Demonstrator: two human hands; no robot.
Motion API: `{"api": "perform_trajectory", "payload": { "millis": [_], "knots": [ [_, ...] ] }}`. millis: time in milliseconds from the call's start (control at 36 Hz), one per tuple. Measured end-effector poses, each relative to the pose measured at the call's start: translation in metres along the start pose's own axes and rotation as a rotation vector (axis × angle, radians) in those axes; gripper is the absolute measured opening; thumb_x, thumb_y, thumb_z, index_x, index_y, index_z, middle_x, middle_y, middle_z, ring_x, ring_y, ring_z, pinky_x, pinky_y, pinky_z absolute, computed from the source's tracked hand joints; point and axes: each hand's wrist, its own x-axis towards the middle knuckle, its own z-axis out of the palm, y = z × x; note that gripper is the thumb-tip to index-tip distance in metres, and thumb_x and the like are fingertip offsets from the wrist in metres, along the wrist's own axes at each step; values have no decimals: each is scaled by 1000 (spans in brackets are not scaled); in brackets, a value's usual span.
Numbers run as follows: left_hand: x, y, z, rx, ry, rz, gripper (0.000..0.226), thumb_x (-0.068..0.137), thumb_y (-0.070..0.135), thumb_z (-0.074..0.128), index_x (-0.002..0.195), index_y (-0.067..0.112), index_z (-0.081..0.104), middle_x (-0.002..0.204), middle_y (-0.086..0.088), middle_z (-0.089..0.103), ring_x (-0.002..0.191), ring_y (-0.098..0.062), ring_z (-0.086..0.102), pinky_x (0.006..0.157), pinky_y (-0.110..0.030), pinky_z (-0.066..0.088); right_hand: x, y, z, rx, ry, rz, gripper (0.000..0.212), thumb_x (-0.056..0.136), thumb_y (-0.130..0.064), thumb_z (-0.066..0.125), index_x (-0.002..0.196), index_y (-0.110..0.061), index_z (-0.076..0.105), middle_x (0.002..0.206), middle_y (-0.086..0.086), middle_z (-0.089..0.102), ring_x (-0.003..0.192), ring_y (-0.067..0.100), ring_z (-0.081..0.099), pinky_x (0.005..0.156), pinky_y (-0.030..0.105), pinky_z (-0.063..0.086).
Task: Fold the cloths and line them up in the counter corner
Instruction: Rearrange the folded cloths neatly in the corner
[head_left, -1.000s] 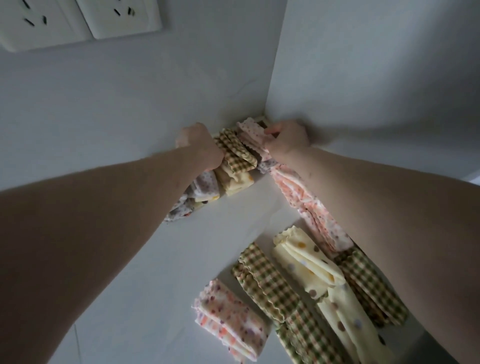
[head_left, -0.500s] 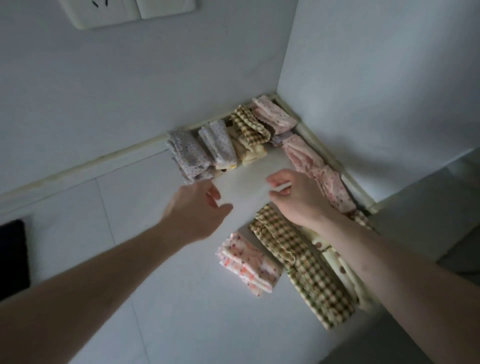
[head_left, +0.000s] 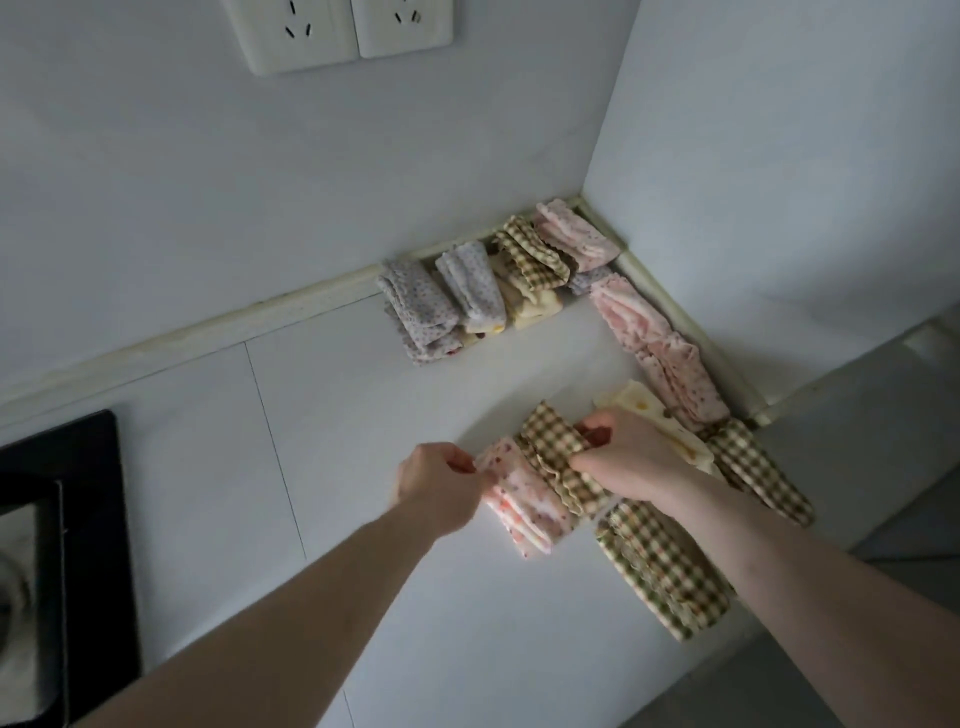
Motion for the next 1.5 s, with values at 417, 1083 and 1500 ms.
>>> {"api": "perform_trajectory", "payload": {
  "millis": [417,1083,1500],
  "knots": [
    [75,45,-58,52,228,48,18,79,30,83,76,21,68,85,-3,68,82,-29,69,80,-41,62,63,-58,10,247,205,-79,36,83,-19,78,118,-17,68,111,2,73,99,17,69,84,25,55],
    [-62,36,51,281,-98,364,45,81,69,65,115,43,51,112,26,58,97,-4,57,81,-28,51,24,12,-45,280,716,-125,22,85,-10,57,91,-19,75,93,-6,72,92,13,65,84,25,52],
    [-78,36,118,367,-123,289,33,85,40,70,110,30,51,101,7,61,89,-19,60,78,-35,54,-22,75,-30,25,564,35,9,90,-30,69,97,-29,75,101,-5,66,78,22,70,73,40,62]
  ]
}}
